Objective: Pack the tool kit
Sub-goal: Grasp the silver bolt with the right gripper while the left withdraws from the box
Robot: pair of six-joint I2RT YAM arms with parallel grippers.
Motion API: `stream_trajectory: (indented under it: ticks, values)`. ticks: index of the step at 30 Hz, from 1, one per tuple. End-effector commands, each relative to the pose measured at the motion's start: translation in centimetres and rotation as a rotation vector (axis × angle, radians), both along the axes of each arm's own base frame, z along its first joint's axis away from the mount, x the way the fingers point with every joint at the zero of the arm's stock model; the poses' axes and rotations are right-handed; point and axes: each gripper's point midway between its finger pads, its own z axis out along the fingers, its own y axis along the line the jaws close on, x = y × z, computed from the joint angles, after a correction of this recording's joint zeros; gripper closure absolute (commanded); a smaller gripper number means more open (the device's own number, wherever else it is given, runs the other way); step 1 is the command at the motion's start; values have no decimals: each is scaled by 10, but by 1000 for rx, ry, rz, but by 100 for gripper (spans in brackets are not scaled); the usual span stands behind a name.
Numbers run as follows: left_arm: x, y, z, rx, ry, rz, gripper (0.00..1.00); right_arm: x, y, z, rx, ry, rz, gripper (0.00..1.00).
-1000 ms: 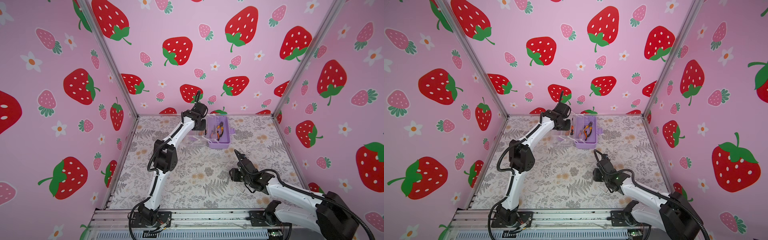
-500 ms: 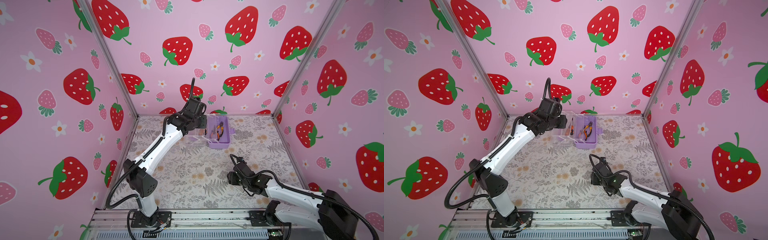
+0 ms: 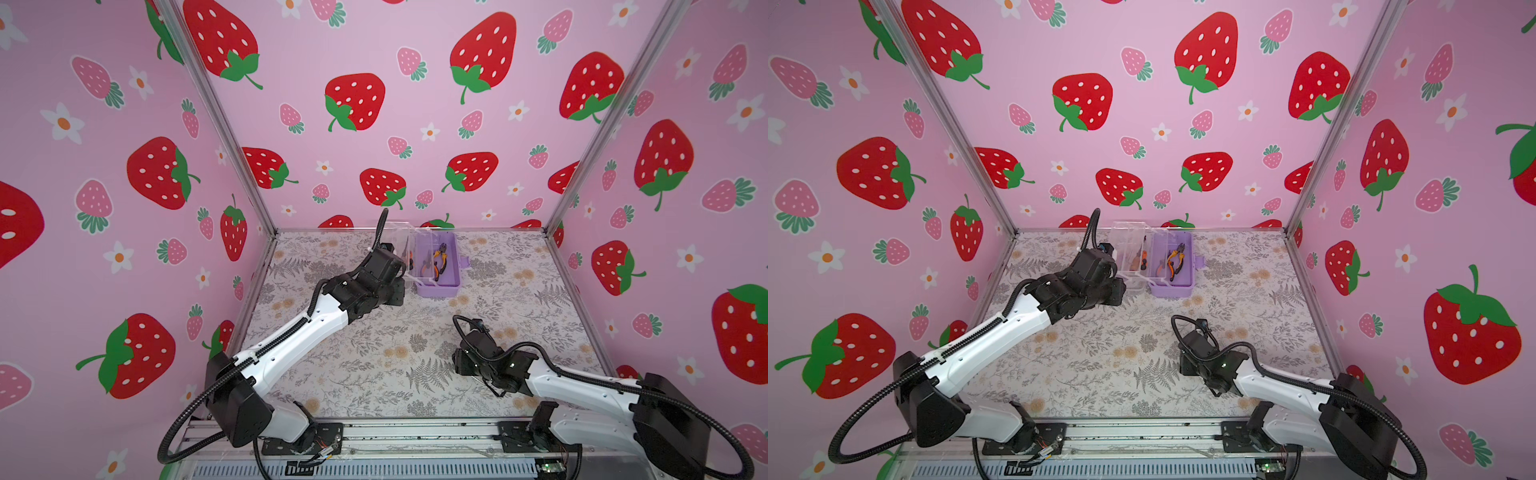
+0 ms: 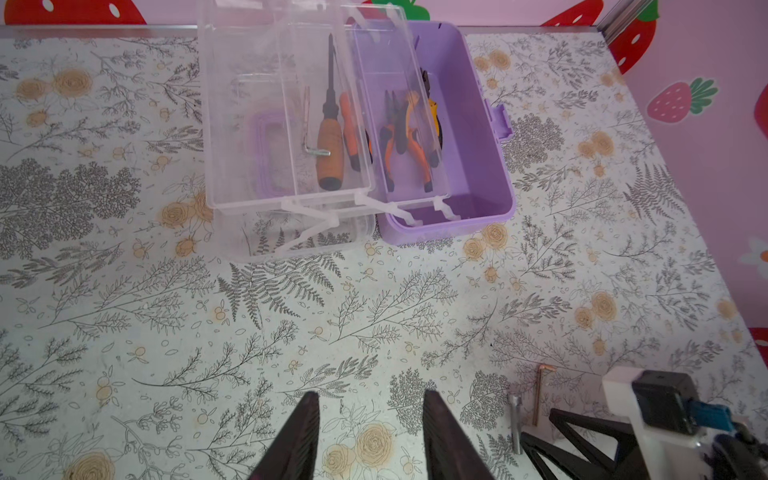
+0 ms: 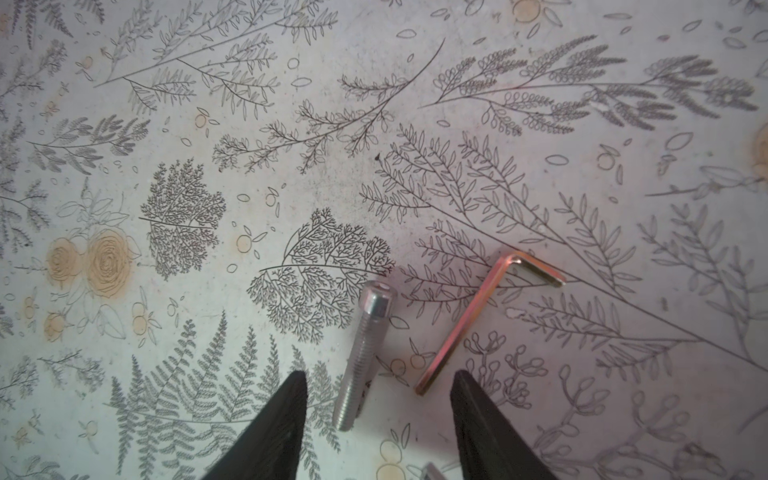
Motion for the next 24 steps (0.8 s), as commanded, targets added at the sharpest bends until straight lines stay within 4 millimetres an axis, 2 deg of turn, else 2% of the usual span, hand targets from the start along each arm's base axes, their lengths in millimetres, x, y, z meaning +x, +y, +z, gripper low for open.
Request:
stream_trajectory:
  ticks: [1, 5, 7, 15, 18, 21, 24]
  values:
    - [-5, 5, -4, -18, 4, 29, 56, 9, 10, 10, 5, -29, -20, 44]
    - [-13, 6, -23, -28, 50, 26, 57, 14, 19, 7, 7, -32, -14, 48]
    - [-17, 4, -29, -47, 65, 16, 57, 16, 21, 4, -10, -28, -17, 54]
    - [-23, 1, -38, -58, 100, 3, 57, 15, 17, -8, -47, -1, -28, 57]
    - [-24, -5, -47, -70, 129, -5, 57, 12, 16, -13, -49, 9, -28, 60]
    - [-25, -13, -60, -92, 167, -19, 57, 10, 18, -19, -35, 22, -16, 72]
    - [-25, -18, -73, -92, 205, -18, 56, 10, 23, -22, -28, 30, -3, 77]
